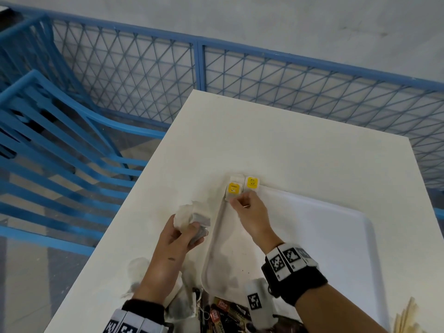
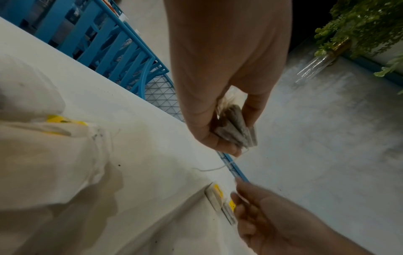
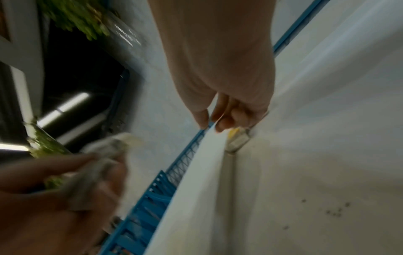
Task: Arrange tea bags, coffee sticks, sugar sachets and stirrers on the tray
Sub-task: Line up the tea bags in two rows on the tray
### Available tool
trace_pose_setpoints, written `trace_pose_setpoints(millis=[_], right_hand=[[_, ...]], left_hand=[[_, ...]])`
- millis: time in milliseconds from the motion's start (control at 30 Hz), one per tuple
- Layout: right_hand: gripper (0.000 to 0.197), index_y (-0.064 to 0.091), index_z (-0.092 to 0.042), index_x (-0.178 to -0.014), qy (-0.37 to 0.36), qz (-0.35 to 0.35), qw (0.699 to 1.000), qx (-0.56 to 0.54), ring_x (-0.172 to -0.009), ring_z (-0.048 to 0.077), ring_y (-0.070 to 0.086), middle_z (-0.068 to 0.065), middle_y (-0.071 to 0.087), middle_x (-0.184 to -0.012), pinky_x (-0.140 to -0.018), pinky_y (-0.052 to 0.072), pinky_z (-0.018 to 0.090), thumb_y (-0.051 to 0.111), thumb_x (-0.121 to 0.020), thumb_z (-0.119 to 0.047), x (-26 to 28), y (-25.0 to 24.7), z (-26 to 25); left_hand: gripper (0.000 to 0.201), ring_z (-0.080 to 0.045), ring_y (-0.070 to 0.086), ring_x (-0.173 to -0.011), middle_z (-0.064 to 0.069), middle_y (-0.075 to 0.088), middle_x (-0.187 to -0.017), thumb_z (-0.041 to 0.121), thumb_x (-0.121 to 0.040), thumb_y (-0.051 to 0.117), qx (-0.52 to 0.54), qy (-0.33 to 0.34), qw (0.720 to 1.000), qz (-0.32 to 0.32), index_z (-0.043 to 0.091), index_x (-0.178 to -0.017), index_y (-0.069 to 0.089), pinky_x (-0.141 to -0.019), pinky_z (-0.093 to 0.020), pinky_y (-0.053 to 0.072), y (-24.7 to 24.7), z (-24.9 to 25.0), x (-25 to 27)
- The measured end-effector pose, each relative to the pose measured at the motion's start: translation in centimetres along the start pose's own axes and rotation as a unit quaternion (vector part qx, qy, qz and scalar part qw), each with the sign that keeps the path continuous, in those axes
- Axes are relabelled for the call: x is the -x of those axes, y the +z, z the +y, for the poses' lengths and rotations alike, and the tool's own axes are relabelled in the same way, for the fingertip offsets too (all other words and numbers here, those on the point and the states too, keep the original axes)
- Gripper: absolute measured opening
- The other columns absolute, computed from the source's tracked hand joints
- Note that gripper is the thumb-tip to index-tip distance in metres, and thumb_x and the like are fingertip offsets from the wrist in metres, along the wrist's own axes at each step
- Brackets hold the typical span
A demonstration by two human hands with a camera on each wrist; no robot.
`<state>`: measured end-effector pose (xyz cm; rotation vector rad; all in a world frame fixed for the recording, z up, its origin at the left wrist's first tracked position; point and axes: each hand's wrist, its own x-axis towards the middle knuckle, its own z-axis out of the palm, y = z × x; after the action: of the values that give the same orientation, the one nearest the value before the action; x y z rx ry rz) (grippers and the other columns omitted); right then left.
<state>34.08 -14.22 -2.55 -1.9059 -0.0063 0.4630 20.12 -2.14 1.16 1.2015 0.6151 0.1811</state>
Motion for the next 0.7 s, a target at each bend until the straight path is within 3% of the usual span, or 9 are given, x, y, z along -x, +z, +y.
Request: trace_pose_setpoints(millis=[133,200,267,367,533,700], right_hand=[[0.033,0.066,-0.017,-0.081,0.008,-0.138,0.989,-0.061,-0.056,0.006,0.05,-0.007,0.063,-0.069,-0.054,0.037,0.014,0.046,-0.095,-0.039,4.0,-0.4,-1.8],[0.035,0.067,-0.015,-0.081,0.008,-0.173,0.982,-0.078,-0.057,0.004,0.05,-0.008,0.063,-0.068,-0.054,0.038,0.015,0.047,-0.094,-0.041,5.6,-0.6,-2.4],[0.028,0.067,-0.011,-0.084,-0.004,-0.186,0.979,-0.082,-0.055,0.003,0.049,-0.01,0.059,-0.064,-0.055,0.04,0.016,0.056,-0.091,-0.036,6.4,-0.8,-2.6],[0.018,0.062,-0.006,-0.082,-0.005,-0.172,0.977,-0.125,-0.061,0.009,0.052,-0.003,0.057,-0.066,-0.059,0.044,0.019,0.066,-0.086,-0.023,6.6,-1.1,-2.3],[0.012,0.058,-0.005,-0.087,0.009,-0.192,0.967,-0.164,-0.072,0.013,0.063,0.0,0.066,-0.073,-0.065,0.051,0.024,0.067,-0.084,-0.012,7.2,-1.8,-2.2],[0.022,0.058,-0.002,-0.098,0.032,-0.213,0.962,-0.166,-0.071,0.013,0.065,0.008,0.064,-0.084,-0.067,0.053,0.025,0.066,-0.086,-0.019,7.6,-2.2,-2.1]], left_hand=[[0.036,-0.019,0.066,-0.097,-0.004,0.068,-0.106,0.024,-0.08,0.068,-0.019,-0.001,1.0,0.003,0.015,-0.114,0.059,-0.083,-0.029,0.053,0.6,0.1,0.0],[0.027,-0.017,0.067,-0.095,-0.005,0.068,-0.107,0.016,-0.088,0.061,-0.046,0.001,0.999,-0.001,0.013,-0.115,0.058,-0.081,-0.028,0.054,0.9,0.2,0.0],[0.025,-0.015,0.068,-0.091,-0.01,0.067,-0.107,0.014,-0.09,0.057,-0.072,0.003,0.997,-0.009,0.011,-0.114,0.057,-0.079,-0.027,0.055,1.2,0.3,0.1],[0.026,-0.015,0.068,-0.09,-0.01,0.068,-0.106,0.016,-0.088,0.059,-0.075,0.005,0.997,-0.017,0.011,-0.114,0.057,-0.08,-0.028,0.055,1.5,0.5,0.5],[0.042,-0.014,0.068,-0.094,-0.002,0.07,-0.103,0.035,-0.073,0.066,-0.047,0.007,0.999,-0.01,0.017,-0.111,0.06,-0.078,-0.027,0.053,1.9,1.0,1.0],[0.033,-0.011,0.069,-0.085,-0.005,0.071,-0.095,0.019,-0.078,0.069,-0.072,0.027,0.997,-0.019,0.01,-0.108,0.059,-0.068,-0.018,0.054,2.1,1.3,0.8]])
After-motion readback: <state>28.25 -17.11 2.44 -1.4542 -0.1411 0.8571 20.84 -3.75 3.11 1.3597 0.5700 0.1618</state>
